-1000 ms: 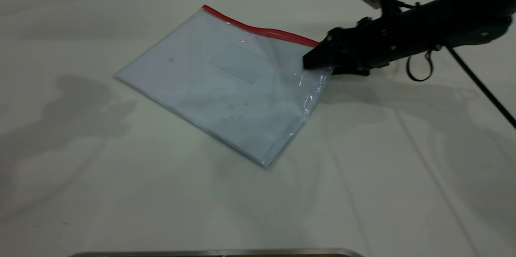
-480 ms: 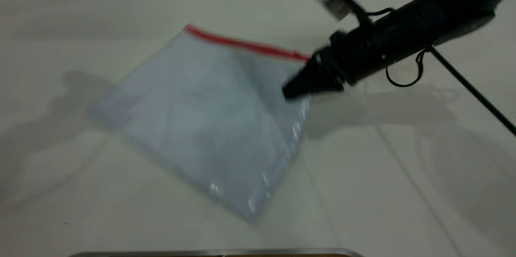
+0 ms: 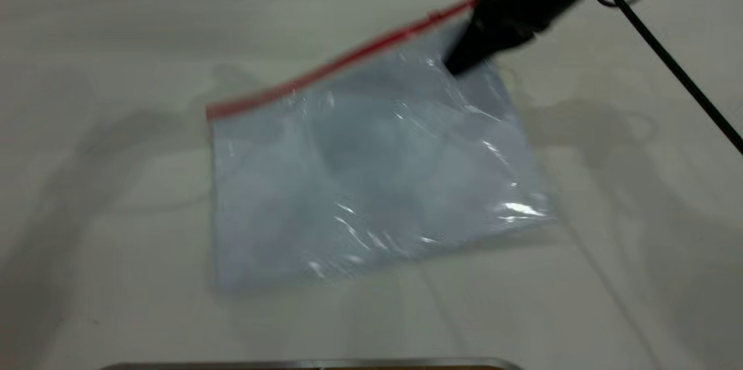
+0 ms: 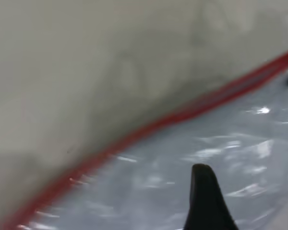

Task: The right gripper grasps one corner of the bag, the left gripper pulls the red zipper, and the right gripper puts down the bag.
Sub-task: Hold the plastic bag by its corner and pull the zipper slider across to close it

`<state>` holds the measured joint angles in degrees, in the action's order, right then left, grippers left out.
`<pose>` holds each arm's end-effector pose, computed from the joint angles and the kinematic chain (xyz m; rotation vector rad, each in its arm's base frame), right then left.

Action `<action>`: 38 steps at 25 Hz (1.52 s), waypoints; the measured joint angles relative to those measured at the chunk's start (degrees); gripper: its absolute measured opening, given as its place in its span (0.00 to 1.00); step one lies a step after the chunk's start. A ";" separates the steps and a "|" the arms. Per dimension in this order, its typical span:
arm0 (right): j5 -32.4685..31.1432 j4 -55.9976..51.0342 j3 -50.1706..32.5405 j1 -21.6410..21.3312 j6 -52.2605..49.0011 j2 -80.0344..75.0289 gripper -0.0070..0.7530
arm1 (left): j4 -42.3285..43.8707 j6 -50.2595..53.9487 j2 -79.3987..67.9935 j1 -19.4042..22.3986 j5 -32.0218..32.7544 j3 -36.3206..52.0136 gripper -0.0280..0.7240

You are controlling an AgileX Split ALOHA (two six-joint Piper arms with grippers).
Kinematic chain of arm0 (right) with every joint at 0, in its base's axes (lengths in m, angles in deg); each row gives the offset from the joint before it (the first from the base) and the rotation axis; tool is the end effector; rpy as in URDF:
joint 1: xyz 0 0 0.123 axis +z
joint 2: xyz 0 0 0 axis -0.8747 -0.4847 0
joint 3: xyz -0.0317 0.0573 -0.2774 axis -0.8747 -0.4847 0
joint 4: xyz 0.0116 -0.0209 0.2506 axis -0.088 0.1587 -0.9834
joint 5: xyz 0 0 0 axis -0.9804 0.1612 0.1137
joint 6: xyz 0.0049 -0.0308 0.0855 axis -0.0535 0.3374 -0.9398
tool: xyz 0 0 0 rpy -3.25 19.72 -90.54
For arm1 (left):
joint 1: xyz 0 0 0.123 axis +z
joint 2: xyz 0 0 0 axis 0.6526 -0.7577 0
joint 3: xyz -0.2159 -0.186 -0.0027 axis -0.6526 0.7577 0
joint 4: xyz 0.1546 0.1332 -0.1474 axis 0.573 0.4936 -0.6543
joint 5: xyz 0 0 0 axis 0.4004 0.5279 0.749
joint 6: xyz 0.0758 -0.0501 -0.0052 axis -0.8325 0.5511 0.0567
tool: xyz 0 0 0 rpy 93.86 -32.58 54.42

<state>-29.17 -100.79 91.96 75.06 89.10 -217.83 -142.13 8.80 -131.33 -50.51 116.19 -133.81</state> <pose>0.4136 0.1568 0.0664 -0.9882 2.4204 0.7660 0.4177 -0.1237 0.1342 0.6772 2.4462 -0.7603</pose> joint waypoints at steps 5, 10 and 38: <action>0.98 -5.14 0.49 0.96 3.24 0.00 0.06 | -0.82 -3.20 -10.28 -0.58 11.99 -13.87 0.72; 0.33 -5.40 0.49 0.91 4.22 0.00 0.06 | -0.76 -3.80 -17.90 -1.22 19.89 -26.61 0.72; -7.45 -5.26 0.49 0.80 7.53 0.00 0.06 | 2.11 -9.66 -25.70 -9.20 22.48 -39.61 0.59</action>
<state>-36.63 -106.05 92.45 75.87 96.63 -217.83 -140.02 -0.86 -157.03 -59.71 138.67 -173.42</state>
